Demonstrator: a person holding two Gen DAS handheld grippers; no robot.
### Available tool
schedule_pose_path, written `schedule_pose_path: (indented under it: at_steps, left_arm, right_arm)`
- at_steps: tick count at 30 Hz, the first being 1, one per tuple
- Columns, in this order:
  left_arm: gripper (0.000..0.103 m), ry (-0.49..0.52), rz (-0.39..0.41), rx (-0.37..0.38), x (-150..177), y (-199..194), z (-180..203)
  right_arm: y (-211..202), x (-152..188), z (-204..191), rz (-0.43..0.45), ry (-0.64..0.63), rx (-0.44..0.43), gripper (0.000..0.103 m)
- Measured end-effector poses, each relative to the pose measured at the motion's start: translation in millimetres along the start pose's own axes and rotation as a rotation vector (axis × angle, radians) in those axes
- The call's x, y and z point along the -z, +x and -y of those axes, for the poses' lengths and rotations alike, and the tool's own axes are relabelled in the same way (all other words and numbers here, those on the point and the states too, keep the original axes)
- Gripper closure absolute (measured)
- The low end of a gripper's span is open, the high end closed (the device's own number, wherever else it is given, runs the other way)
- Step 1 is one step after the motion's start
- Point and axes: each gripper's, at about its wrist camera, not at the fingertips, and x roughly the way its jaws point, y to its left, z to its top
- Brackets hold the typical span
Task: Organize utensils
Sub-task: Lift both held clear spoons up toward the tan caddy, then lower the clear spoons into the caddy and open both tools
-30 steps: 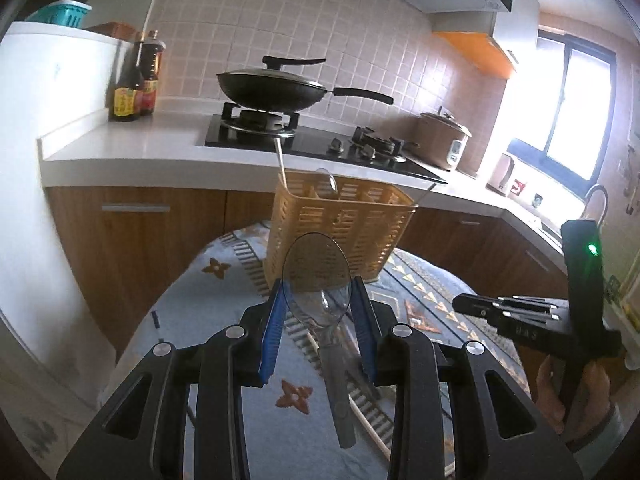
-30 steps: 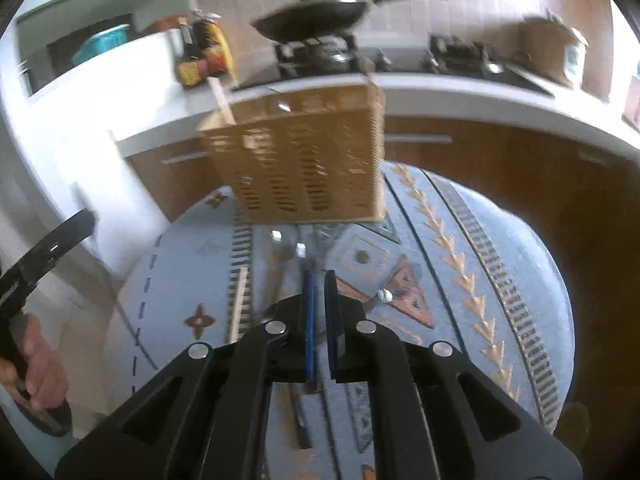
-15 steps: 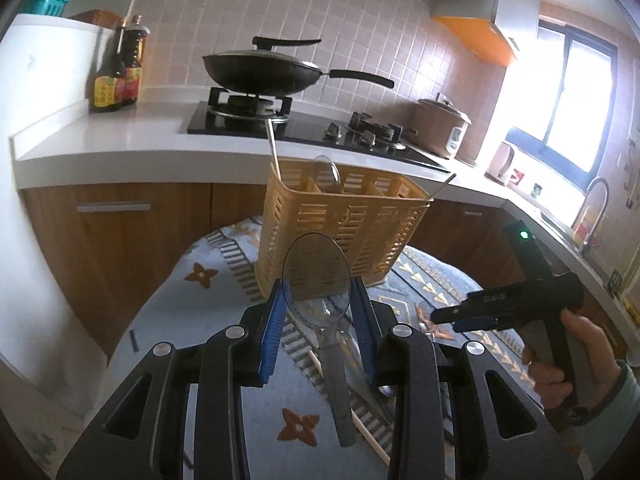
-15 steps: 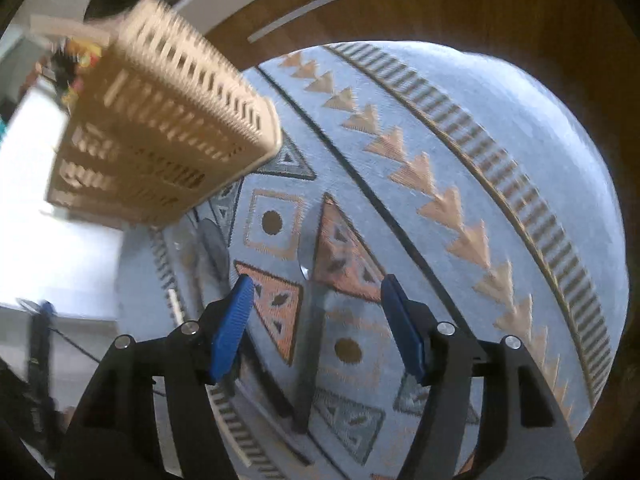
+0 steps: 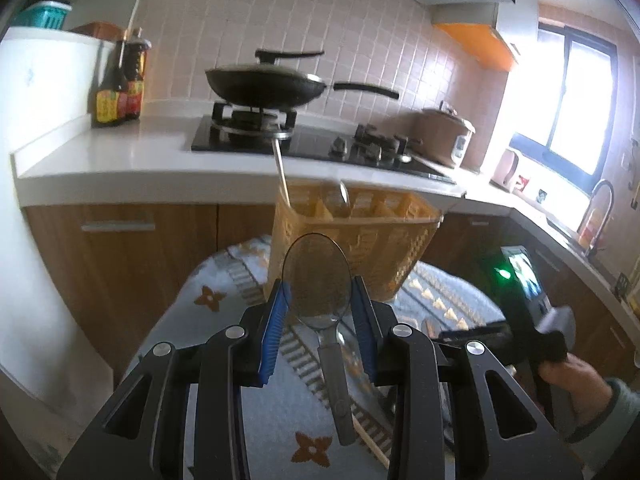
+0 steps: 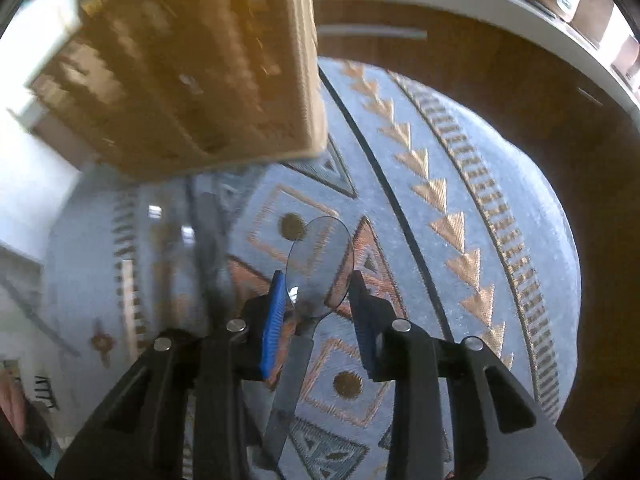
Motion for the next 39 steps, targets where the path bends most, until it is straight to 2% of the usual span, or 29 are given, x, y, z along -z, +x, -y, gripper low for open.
schedule_pose_path:
  at_steps: [3,8,12,18,21,24,28,32,39]
  left_arm:
    - [0.072,0.007,0.060,-0.009,-17,-13,2]
    - [0.072,0.023,0.162,-0.003,-49,-33,14]
    - [0.072,0.039,0.232,-0.010,-72,-41,26]
    - [0.072,0.047,0.334,-0.040,-112,-38,32]
    - [0.072,0.052,0.374,-0.072,-124,-29,31]
    - [0.072,0.052,0.389,-0.107,-127,-12,27]
    - [0.072,0.040,0.373,-0.134,-120,18,18]
    - [0.072,0.039,0.336,-0.161,-111,45,8]
    - [0.072,0.037,0.288,-0.167,-97,62,-2]
  right_arm:
    - [-38,13,3,0.140,-0.045,-0.100,0.074]
    - [-116,38,3,0.467,-0.141,-0.297,0.074]
    - [-160,24,4,0.646,-0.110,-0.373,0.074]
    - [-199,-20,-12,0.835,-0.061,-0.398,0.074]
    - [-208,-47,-12,0.927,-0.004,-0.349,0.074]
    - [-195,-69,-21,0.956,0.004,-0.250,0.074]
    - [-158,-95,-29,0.918,-0.019,-0.170,0.074]
    - [-129,-99,-35,0.885,-0.052,-0.095,0.074]
    - [-107,-99,-37,0.822,-0.092,-0.059,0.073]
